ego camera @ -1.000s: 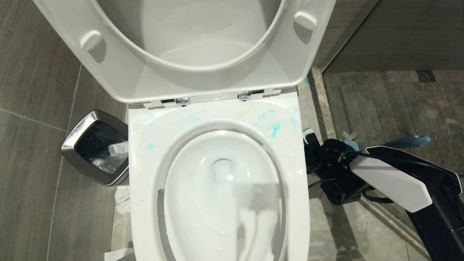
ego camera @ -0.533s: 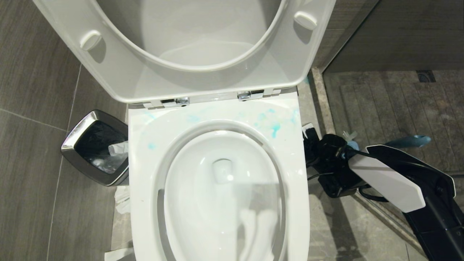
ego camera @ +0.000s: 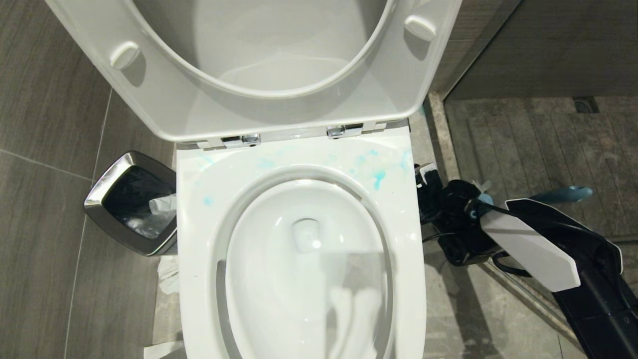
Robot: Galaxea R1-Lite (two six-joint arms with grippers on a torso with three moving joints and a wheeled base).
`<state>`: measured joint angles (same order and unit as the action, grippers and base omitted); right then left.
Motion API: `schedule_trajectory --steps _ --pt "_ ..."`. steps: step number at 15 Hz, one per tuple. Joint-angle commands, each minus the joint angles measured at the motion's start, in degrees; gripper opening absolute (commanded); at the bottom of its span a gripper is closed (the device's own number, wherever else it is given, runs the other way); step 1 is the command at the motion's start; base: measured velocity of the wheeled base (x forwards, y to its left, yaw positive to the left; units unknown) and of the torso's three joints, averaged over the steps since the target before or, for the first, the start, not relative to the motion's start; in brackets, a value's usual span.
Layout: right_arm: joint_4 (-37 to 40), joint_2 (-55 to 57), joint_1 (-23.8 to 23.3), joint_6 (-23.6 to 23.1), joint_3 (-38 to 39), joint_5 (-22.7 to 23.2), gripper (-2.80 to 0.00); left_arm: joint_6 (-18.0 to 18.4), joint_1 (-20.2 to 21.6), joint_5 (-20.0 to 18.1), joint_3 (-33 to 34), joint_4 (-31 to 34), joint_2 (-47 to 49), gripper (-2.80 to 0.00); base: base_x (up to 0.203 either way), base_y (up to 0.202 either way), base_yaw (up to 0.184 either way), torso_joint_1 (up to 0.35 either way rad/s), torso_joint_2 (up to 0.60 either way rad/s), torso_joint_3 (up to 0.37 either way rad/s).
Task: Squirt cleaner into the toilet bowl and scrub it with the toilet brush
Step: Pour in the cleaning agent
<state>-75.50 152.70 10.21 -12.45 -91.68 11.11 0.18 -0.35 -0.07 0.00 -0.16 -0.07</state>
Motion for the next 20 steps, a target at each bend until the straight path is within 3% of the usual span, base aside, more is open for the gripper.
schedule_trajectory --steps 1,4,20 --pt "-0.4 1.4 -0.1 0.0 -2.4 0.9 0.0 0.0 0.0 0.0 0.0 0.0 0.1 -2.8 0.0 0.0 0.0 0.0 0.0 0.0" --pt "-0.5 2.6 0.0 -0.1 -3.4 3.6 0.0 0.0 0.0 0.0 0.0 0.0 0.1 -2.8 0.0 0.0 0.0 0.0 0.0 0.0" --pt "-0.4 4.3 -0.4 -0.9 -7.5 3.4 0.0 0.0 0.0 0.0 0.0 0.0 0.1 -2.8 0.0 0.0 0.0 0.0 0.0 0.0"
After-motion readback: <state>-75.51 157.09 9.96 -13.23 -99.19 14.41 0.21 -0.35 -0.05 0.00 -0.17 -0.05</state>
